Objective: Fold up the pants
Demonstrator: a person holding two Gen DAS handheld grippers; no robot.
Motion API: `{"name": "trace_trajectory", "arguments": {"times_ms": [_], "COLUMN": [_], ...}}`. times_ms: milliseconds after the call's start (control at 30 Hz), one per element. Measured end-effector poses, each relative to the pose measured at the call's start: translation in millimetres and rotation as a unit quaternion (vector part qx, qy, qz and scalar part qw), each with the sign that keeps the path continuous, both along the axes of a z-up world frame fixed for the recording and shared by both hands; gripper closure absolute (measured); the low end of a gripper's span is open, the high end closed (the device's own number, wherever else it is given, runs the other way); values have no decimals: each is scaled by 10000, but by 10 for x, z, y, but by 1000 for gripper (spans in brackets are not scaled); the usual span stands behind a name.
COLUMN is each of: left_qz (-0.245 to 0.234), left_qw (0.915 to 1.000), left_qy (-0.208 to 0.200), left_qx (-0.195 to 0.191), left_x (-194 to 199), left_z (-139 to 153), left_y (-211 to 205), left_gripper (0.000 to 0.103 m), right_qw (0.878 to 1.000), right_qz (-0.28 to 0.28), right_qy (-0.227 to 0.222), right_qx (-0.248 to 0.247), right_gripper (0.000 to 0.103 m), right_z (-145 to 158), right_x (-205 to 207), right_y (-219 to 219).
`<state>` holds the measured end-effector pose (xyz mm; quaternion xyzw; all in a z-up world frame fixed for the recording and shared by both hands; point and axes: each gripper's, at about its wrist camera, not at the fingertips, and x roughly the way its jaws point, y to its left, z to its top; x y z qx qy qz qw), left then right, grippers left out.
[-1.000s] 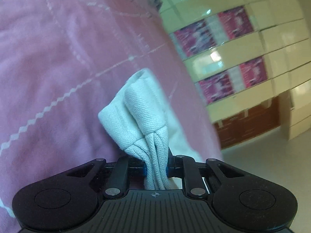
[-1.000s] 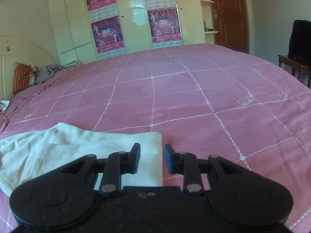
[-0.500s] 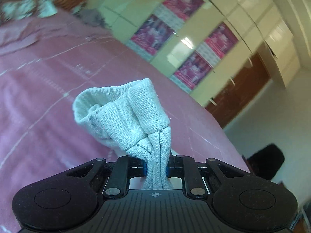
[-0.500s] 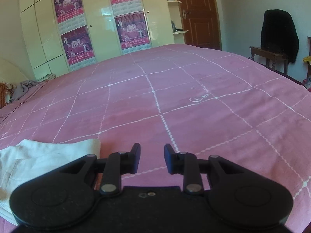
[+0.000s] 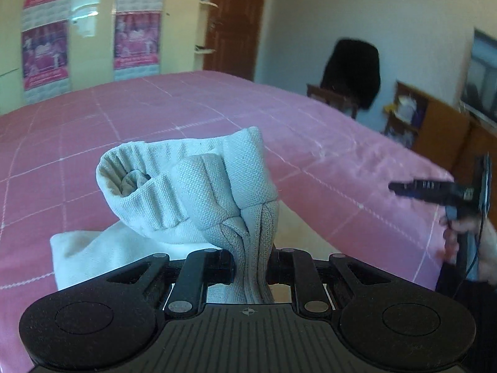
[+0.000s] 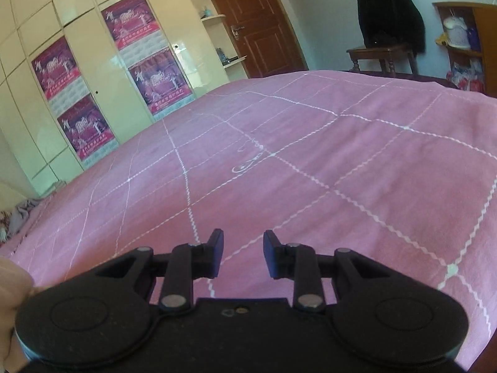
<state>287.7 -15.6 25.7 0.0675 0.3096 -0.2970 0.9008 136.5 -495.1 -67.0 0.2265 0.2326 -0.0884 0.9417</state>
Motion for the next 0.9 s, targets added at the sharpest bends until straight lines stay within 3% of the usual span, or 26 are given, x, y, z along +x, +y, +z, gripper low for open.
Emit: {"name": "trace_trajectory", "arguments": {"times_ms": [200,333,367,433,467,600,700,800,900], "left_qz": [-791,-973,-959,-1036,-1049,-827,-609,80,993], "left_qw": [9900,9836,9846,9877,9891,9946,9978,9957,9844], "left_qy": [-68,-5,0,103,158,207,238,209,31], "left_qx": [1166,1521,1462,1170,1022,593,-103,-899,-1449], "left_x": [-296,-380,-389,-449,-474,-536,-549,-592,-695], "left_z": [-87,-138,-139,-154,-170,-228,-169,-68,24], "left_y": [-610,-683,-708,-724,-738,-696,-500,-110,552], "left_gripper": [86,81,77,51,48,39,35,35,35], "right_qw": [9999,9994,9995,9995,9995,9994,9995,9993,9991], "right_qz": [29,1,8,28,25,-36,-72,-142,-220], "right_qy": [-91,-119,-115,-104,-105,-116,-123,-145,-177], "right_qx": [84,311,307,283,284,330,299,298,330], "right_gripper": [74,74,74,74,74,73,73,73,72], "right_z": [-40,-65,-69,-74,-74,-76,-68,-63,-55], "right_x": [-17,-18,-13,-30,-34,-56,-72,-96,-144], "right_y": [-91,-160,-161,-139,-141,-164,-160,-156,-159]}}
